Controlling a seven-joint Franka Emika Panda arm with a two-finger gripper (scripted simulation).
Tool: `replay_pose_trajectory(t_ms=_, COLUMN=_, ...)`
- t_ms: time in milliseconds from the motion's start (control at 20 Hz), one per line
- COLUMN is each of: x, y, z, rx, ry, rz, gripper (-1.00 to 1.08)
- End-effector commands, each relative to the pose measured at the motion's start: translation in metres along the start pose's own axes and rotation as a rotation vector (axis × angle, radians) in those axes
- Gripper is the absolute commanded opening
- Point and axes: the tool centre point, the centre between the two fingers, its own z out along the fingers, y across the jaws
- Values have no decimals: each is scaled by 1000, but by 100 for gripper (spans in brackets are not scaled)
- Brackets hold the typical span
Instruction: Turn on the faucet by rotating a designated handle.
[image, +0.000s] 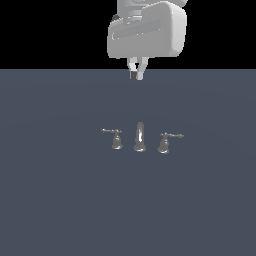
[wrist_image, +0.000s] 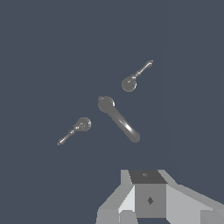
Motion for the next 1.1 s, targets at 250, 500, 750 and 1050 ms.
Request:
replay_pose_trajectory(t_ms=250, x=47, y=-8, z=53, rx=-1, ry=4, rz=217, gripper=-100)
replay_pose_trajectory(t_ms=500, x=82, y=-8, z=89, rx=-3, ry=8, rz=369, gripper=-100)
replay_pose_trajectory(t_ms=750, x=117, y=-1, z=126, rx=-6, ry=12, rz=526, gripper=-100)
replay_pose_trajectory(t_ms=1050, x=152, y=11, z=163, rx=-7, ry=15, rz=686, gripper=-100)
